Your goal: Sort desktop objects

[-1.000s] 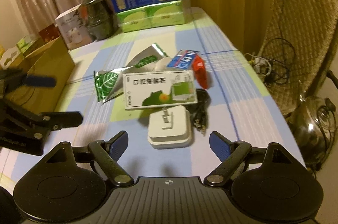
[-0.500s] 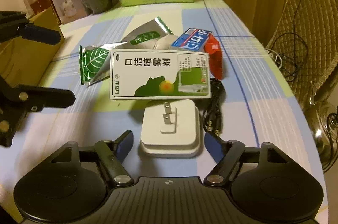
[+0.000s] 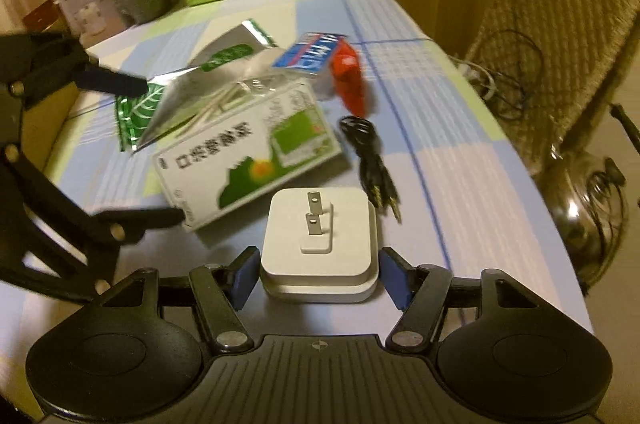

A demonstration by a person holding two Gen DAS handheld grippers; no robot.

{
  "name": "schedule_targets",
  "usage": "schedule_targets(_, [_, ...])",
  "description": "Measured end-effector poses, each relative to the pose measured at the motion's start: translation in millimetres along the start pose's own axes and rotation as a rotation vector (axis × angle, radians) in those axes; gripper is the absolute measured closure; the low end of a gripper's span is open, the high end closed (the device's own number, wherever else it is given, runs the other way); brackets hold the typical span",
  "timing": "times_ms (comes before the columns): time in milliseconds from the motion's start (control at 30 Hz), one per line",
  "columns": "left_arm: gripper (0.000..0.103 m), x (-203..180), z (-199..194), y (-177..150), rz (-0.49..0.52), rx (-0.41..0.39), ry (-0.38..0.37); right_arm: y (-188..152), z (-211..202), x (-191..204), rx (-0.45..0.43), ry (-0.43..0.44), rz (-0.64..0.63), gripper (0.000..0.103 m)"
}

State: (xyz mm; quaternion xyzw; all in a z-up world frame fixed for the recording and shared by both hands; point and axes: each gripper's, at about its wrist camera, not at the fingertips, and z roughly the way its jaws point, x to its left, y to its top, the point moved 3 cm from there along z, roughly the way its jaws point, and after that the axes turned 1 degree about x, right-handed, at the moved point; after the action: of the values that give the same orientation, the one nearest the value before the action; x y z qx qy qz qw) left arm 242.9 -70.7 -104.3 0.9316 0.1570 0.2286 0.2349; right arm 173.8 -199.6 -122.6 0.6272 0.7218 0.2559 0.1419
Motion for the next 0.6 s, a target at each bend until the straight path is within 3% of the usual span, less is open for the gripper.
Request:
schedule_targets(167, [0.015,-12.7,12.8,-1.2,-0.005,-0.011,-0.017,-1.7,-6.6,-5.8,-0.013,-0.016,0.03,0.041])
schedule_targets(400, [0.045,-27.5,25.3,-5.7,0.045,-0.045,0.055,-2.2,-3.6,-5.0,-0.015,-0.016,0.033,0.041])
schedule_targets(500, [0.046,-30.5,23.2,-6.8,0.028,-0.057,0.083,-2.4,-2.9,-3.5,-0.014,-0.012,0.028,0.041])
schedule_targets(600, [0.047,-31.2,13.3,-9.4,-0.05,-0.037,0.098,-3.3,-4.8,-0.7,-0.014,-0.008,0.019,0.041])
